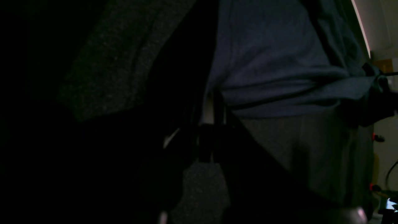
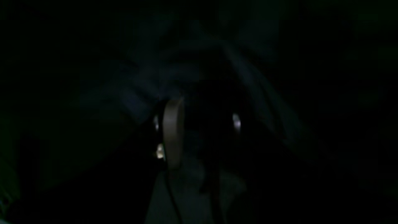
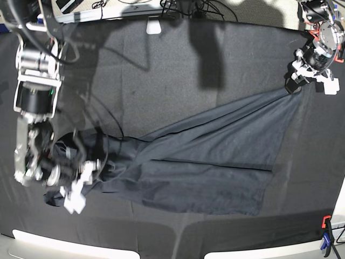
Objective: Layout the t-shirt on the table in an organized manner, then fold the t-shirt properly
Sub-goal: 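Gather and grasp the bunched shirt fabric with the right gripper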
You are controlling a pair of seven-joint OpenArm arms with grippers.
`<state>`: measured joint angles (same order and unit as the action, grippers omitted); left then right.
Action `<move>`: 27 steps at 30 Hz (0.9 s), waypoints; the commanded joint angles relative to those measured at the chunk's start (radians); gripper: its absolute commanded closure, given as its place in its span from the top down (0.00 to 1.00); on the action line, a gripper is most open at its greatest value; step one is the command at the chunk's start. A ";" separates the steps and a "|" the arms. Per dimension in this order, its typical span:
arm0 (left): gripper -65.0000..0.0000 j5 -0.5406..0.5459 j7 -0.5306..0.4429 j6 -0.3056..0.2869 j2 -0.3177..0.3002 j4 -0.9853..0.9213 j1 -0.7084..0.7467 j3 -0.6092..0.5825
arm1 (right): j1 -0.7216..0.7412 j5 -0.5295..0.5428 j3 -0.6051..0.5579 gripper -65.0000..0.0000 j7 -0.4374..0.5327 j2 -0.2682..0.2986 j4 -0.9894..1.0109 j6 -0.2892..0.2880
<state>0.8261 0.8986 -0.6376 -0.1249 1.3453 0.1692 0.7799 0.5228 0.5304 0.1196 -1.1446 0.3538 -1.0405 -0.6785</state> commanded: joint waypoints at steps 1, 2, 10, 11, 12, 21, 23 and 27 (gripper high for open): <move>0.00 0.002 -0.002 -0.008 -0.011 0.014 -0.003 0.005 | 0.020 0.023 0.005 0.28 0.016 0.018 -0.016 -0.020; 0.00 0.002 -0.003 -0.008 -0.011 0.014 -0.003 0.005 | 0.008 0.034 0.005 0.28 0.016 0.022 -0.016 -0.020; 0.00 0.002 -0.008 -0.007 -0.011 0.014 -0.003 0.005 | -0.061 0.007 0.005 0.28 0.087 0.068 -0.015 -0.020; 0.00 0.002 -0.009 -0.007 -0.011 0.014 -0.003 0.005 | -0.060 -0.028 0.005 0.28 0.118 0.071 -0.015 -0.020; 0.00 0.002 -0.009 -0.007 -0.011 0.014 -0.003 0.005 | -0.057 -0.074 0.005 0.28 0.140 0.072 -0.015 -0.020; 0.00 0.002 -0.008 -0.007 -0.011 0.014 -0.003 0.005 | -0.042 -0.180 0.005 0.36 0.293 0.067 -0.014 0.009; 0.00 0.002 -0.008 -0.007 -0.011 0.014 -0.003 0.005 | -0.036 -0.184 0.005 0.38 0.300 0.063 -0.014 0.009; 0.00 0.002 -0.003 -0.007 -0.011 0.014 -0.003 0.005 | -0.024 -0.192 0.005 0.38 0.303 0.047 -0.010 0.014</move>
<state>0.8234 0.8978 -0.6380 -0.1253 1.3453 0.1688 0.7803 0.4652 0.3286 0.1200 -0.8627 0.3874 -1.0401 -0.6704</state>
